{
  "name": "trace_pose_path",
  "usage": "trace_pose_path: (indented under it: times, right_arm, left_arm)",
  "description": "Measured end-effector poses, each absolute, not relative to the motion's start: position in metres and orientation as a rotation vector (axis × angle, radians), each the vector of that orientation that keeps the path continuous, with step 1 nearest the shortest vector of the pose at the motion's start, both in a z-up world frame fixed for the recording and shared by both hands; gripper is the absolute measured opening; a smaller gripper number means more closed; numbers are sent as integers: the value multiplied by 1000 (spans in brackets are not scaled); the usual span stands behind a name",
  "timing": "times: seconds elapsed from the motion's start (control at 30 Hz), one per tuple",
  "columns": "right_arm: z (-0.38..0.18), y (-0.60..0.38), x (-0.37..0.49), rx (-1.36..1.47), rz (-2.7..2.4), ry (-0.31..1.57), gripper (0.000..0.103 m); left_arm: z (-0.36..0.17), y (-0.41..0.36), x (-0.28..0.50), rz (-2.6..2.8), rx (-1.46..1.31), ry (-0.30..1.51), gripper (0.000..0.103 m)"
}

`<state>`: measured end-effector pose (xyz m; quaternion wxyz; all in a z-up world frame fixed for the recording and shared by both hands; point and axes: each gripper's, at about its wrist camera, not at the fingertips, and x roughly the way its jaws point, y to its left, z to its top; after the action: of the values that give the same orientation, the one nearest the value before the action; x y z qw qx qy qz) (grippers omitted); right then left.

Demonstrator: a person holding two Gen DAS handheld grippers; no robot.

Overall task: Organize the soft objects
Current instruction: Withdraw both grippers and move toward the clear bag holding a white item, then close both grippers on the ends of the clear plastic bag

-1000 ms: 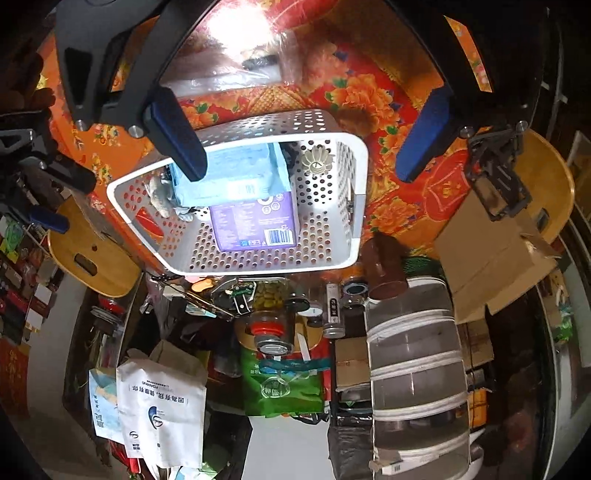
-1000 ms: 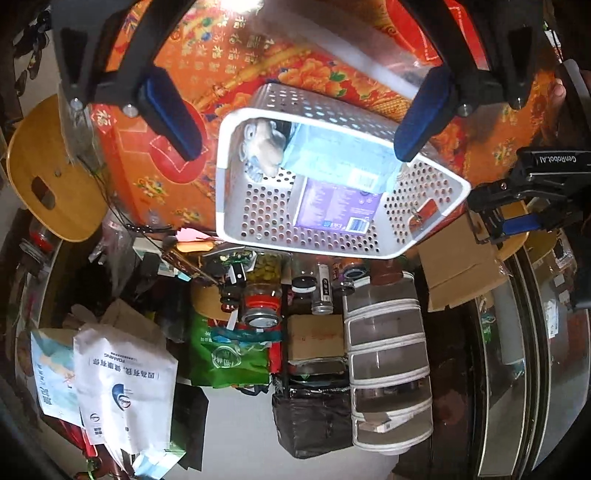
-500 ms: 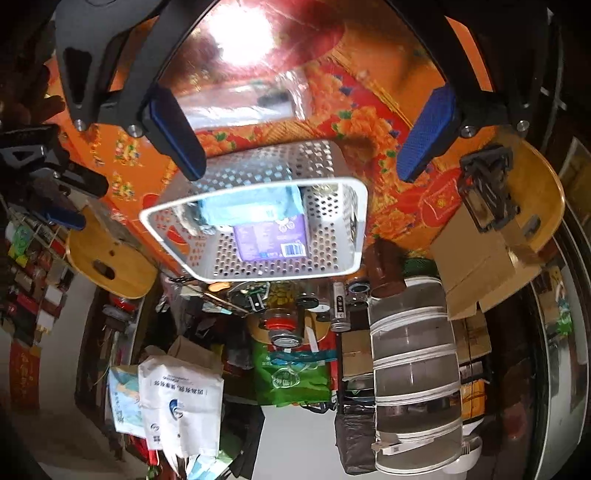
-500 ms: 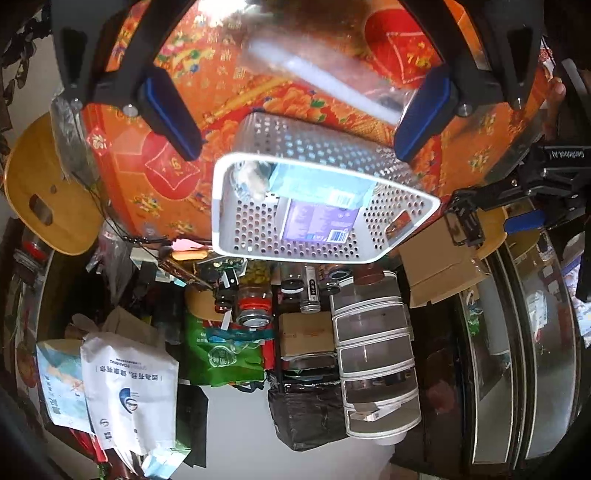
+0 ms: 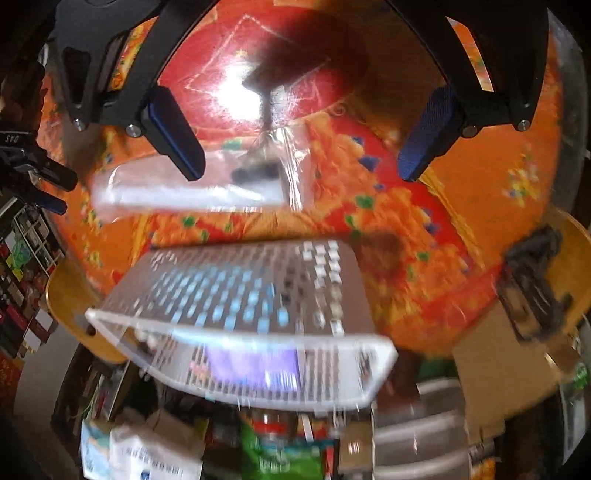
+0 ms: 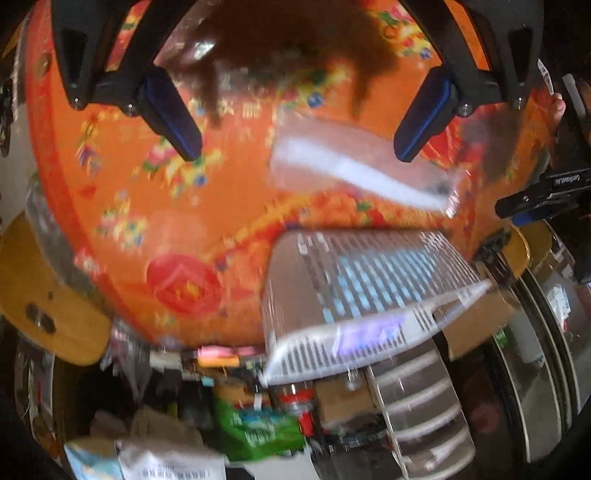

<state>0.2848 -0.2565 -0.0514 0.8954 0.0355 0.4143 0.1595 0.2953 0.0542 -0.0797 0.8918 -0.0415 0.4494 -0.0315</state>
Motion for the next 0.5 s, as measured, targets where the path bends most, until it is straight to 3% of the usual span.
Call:
trace_pose_path:
  times: [0.2, 0.27, 0.5]
  right_arm:
    - [-84, -248, 290, 40, 334, 942, 100]
    - [-90, -241, 291, 13, 341, 953, 86]
    - [-103, -229, 300, -23, 339, 981, 71]
  left_arm:
    - [-121, 51, 319, -63, -102, 1026, 103]
    - [-125, 50, 321, -66, -102, 1028, 103]
    - [-137, 37, 324, -89, -79, 1042, 103]
